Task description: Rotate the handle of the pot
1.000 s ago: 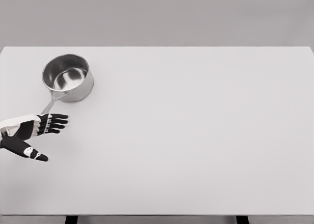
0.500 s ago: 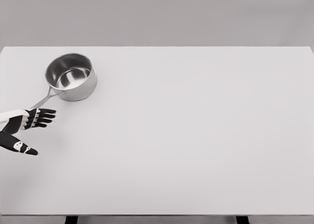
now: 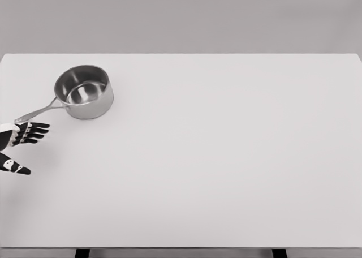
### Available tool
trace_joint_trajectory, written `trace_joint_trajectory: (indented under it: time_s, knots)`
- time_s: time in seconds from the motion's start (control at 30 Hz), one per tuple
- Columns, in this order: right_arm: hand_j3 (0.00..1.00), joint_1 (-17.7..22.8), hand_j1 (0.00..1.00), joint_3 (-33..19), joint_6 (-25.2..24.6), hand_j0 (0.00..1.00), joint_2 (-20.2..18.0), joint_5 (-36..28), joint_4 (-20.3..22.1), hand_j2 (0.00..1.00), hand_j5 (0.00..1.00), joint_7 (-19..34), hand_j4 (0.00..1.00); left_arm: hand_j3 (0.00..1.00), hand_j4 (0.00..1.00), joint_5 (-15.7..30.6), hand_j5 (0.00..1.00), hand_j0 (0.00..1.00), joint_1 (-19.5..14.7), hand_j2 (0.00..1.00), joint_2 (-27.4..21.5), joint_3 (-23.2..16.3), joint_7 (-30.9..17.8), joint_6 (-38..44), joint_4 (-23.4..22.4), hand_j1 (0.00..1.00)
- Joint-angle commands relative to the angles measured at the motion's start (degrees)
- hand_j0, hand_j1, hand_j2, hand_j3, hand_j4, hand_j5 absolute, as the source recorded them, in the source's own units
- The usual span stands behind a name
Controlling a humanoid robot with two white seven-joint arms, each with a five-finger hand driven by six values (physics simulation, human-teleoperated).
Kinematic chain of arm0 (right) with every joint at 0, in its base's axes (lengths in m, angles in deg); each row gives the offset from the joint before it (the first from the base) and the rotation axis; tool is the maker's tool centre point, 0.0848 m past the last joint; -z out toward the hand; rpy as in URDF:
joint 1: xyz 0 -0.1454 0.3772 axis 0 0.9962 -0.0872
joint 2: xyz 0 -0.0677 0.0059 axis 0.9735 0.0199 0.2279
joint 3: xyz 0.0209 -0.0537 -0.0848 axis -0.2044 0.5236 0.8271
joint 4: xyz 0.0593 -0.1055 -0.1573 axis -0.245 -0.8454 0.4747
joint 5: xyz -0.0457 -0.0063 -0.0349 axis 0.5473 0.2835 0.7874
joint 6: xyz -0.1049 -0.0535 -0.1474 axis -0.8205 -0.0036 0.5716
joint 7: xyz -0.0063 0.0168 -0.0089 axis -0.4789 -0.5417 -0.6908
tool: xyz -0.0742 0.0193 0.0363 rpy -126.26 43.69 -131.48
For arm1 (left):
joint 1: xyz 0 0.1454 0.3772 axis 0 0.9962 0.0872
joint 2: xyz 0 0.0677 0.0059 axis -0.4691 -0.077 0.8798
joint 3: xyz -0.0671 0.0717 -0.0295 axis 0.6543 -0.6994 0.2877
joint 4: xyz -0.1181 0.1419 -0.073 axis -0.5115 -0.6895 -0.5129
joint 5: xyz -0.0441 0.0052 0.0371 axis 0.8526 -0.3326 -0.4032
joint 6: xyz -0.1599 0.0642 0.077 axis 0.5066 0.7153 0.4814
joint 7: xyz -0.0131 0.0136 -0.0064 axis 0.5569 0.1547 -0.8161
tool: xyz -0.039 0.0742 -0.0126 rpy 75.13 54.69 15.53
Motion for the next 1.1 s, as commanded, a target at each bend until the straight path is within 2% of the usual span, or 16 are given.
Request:
trace_joint_trajectory:
  time_s: [0.0,0.23,0.53,0.83,1.07]
  knots:
    - [1.00,0.0,1.00,0.0,0.0,1.00,0.0,0.0,0.0,1.00,1.00,0.0,1.00,1.00,1.00,-1.2,1.00,1.00,0.0,1.00,-0.1,0.7,0.0,0.0,-0.5,1.00]
    - [1.00,0.0,1.00,0.0,0.0,1.00,0.0,0.0,0.0,1.00,1.00,0.0,1.00,1.00,1.00,-2.0,1.00,1.00,-0.2,1.00,-0.1,1.6,0.0,0.0,-1.7,1.00]
    - [1.00,0.0,1.00,-0.1,0.0,1.00,0.0,0.0,0.0,1.00,1.00,0.0,1.00,1.00,1.00,-4.2,1.00,1.00,-2.0,1.00,0.0,1.6,0.0,0.0,-2.6,1.00]
    - [1.00,0.0,1.00,0.0,0.0,1.00,0.0,0.0,0.0,1.00,1.00,0.0,1.00,1.00,1.00,-8.2,1.00,1.00,-3.3,1.00,0.5,1.6,0.0,0.1,-3.3,1.00]
    - [1.00,0.0,1.00,0.0,0.0,1.00,0.0,0.0,0.0,1.00,1.00,0.0,1.00,1.00,1.00,-12.0,1.00,1.00,-5.6,1.00,2.6,1.6,0.0,0.1,-5.7,1.00]
